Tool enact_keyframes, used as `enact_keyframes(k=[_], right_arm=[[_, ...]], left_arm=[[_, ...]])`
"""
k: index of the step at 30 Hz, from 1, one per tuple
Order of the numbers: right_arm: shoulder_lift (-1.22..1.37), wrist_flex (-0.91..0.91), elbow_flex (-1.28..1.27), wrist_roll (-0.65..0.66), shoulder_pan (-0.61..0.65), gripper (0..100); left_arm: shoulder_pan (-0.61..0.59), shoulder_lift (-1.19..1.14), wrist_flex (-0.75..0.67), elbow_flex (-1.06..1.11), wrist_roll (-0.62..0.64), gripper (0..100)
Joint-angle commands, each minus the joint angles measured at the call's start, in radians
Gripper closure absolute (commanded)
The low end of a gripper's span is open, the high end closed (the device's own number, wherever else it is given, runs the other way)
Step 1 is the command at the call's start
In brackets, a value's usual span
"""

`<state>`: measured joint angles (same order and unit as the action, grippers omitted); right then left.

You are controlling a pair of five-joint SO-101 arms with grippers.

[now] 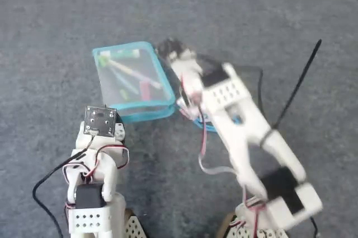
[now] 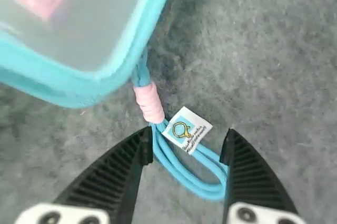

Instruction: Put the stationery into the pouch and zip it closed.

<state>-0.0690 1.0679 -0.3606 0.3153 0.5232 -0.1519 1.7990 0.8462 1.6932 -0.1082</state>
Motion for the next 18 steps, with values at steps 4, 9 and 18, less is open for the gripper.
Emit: enact_keyframes(k=[4, 9, 18], right_arm=[[-0.228, -0.255, -0.351, 0.018, 0.13, 78.3], [-0.122, -0.351, -0.348, 0.015, 0.147, 78.2], [0.139, -0.43, -0.169, 0.017, 0.117, 78.2]], left_arm=[[0.064, 0.018, -0.009, -0.008, 0.012, 99], [0.061, 0.018, -0.008, -0.008, 0.012, 99], [0.061, 0.018, 0.006, -0.008, 0.012, 99]])
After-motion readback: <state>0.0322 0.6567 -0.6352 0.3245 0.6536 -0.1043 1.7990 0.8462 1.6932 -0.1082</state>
